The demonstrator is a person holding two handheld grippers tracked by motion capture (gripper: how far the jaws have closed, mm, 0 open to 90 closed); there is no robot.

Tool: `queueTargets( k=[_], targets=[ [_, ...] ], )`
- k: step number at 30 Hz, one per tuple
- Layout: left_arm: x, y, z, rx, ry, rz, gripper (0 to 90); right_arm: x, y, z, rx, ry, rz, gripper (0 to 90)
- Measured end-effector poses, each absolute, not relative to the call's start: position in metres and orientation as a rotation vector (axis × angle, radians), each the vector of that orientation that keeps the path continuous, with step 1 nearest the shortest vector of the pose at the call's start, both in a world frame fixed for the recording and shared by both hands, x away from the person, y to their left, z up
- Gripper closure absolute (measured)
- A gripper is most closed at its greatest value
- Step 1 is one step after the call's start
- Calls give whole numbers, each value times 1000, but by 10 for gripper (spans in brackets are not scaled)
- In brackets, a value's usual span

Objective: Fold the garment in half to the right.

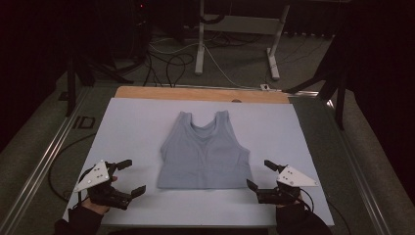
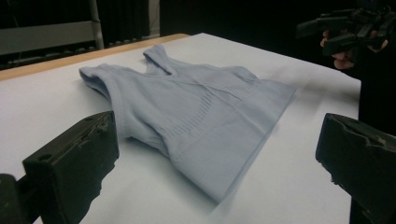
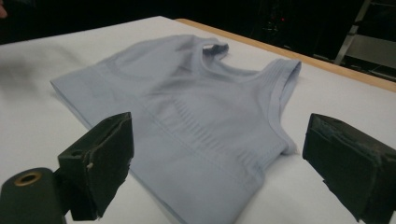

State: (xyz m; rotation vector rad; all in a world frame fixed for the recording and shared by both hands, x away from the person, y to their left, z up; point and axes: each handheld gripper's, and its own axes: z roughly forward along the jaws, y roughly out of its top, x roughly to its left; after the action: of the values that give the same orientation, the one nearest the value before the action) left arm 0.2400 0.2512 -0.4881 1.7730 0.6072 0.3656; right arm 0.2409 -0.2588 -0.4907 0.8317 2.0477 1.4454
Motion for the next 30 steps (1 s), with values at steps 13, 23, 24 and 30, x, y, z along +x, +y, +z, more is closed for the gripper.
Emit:
queueTargets(
  k=[13, 23, 24, 30],
  targets=[
    [248, 241, -459, 1793, 595, 401, 2, 259, -235, -452, 740, 2036, 1451, 88],
    [257, 227, -446, 1839, 652, 453, 2, 279, -214, -434, 673, 2022, 1470, 88],
    [258, 225, -447, 1847, 666, 447, 2, 285, -209, -430, 666, 2020, 1486, 88],
    [267, 212, -453, 1881, 722, 426, 2, 303, -189, -422, 633, 2036, 1502, 88]
  ],
)
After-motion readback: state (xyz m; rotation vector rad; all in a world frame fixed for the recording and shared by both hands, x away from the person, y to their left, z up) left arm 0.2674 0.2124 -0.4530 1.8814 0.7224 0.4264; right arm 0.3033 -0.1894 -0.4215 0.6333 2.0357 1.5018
